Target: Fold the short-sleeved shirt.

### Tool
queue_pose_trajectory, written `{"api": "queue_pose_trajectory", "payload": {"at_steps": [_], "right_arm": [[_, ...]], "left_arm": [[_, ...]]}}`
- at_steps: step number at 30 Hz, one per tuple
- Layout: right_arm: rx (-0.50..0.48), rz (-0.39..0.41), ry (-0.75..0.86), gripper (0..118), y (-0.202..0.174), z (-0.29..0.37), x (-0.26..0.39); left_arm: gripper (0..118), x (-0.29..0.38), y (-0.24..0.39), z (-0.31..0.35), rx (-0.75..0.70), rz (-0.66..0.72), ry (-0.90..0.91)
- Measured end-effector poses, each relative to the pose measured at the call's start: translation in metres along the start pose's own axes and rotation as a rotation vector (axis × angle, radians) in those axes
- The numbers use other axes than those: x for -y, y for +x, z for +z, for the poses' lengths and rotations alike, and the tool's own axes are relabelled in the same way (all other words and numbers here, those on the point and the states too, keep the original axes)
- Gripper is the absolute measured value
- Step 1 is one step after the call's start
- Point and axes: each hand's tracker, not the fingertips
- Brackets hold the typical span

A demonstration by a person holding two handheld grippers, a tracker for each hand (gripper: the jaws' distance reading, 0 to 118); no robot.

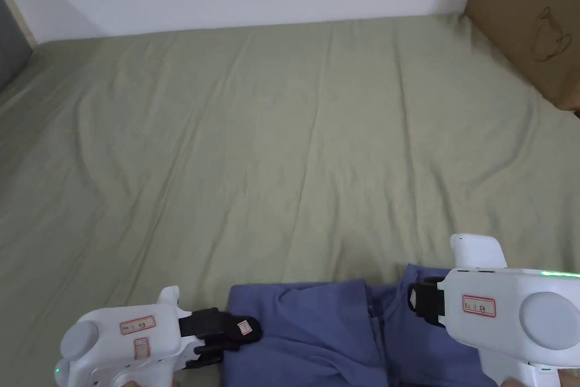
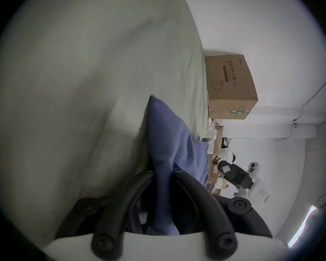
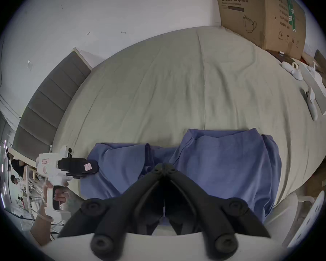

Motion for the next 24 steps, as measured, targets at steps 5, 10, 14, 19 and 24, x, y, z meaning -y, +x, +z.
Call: {"api": "queue_pose_trajectory", "payload": {"at_steps": [5,10,14,19,24], "right_arm": [[0.012,0.003,-0.001,0,-0.005,-0.002,-0.005],[0.004,0.027,-0.006,0,-0.012,-0.005,-0.008],[-0.001,0.031,-0.012,0,-0.015,-0.009,-0.007],[-0.008,0.041,-0.034,0,-0.02,-0.017,-0.003],[-0.005,0.063,-0.049,0,-0.024,-0.019,0.0]], "left_arm": [[9,-0.016,-0.009,0.036,0.002,-0.043,0.027],[9,-0.027,-0.017,0.103,-0.091,-0.042,0.119],[9,-0.029,-0.023,0.158,-0.185,-0.043,0.161],[9,-0.034,-0.029,0.198,-0.277,-0.008,0.217],[9,-0.033,-0.02,0.196,-0.302,-0.015,0.232]]}}
